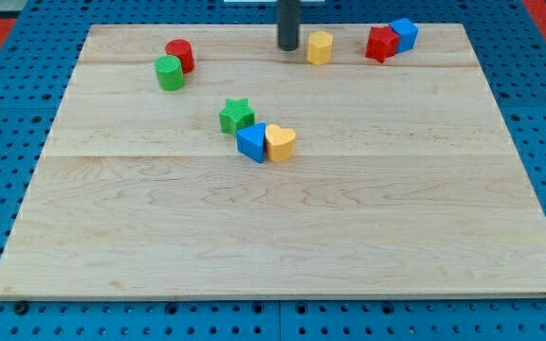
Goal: Push the red star with blue cube into the yellow hexagon
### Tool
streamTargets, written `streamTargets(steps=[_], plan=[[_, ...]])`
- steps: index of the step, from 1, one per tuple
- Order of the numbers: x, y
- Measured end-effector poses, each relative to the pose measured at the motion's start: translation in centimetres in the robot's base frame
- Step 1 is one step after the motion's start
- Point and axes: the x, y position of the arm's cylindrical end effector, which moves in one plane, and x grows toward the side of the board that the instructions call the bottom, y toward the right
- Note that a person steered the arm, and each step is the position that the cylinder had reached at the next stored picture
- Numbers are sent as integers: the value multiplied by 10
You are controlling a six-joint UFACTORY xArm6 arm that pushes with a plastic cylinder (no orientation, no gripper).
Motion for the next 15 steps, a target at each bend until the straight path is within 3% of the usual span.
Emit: streamTargets(steps=[1, 2, 5, 7, 8, 9, 11, 12, 14, 15], plan=[[10, 23], [11, 22], [70, 24], [70, 24], [93, 42], [89, 111], [-4, 197], [-28, 212], [62, 100], [74, 124]])
